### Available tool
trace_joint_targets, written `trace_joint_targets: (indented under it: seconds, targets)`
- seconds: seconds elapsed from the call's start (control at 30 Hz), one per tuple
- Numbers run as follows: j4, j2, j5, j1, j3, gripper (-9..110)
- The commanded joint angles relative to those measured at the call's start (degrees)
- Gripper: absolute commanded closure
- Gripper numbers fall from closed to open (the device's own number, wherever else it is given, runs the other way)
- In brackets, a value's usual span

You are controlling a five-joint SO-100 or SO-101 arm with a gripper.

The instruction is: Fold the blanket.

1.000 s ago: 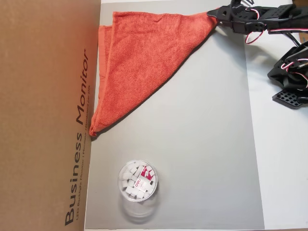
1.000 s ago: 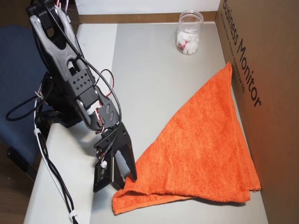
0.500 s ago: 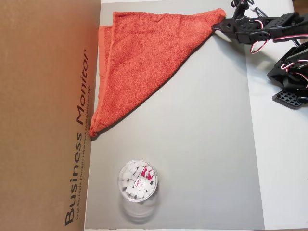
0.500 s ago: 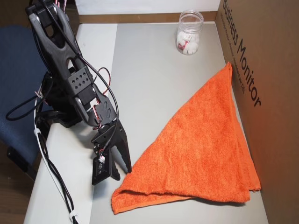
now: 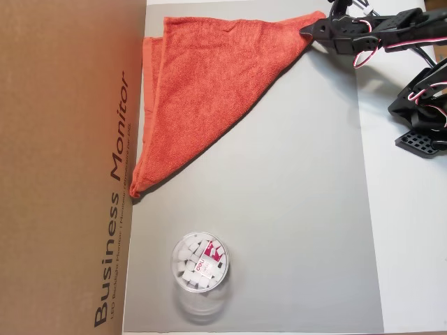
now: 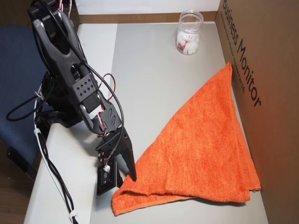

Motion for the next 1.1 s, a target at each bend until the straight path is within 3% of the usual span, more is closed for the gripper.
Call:
trace_joint_targets:
  seconds: [0.0,0.4,0.6,1.07]
  targets:
    - [-0.8,-1.1,-0.8,0.3,-3.6,86]
    - [-0.8,-6.9,-0.8,1.8,-7.7,88]
    - [0.0,-6.6,-1.3,1.8,-7.5,98]
    - [0.1,3.7,-15.6,4.1,0.9,102]
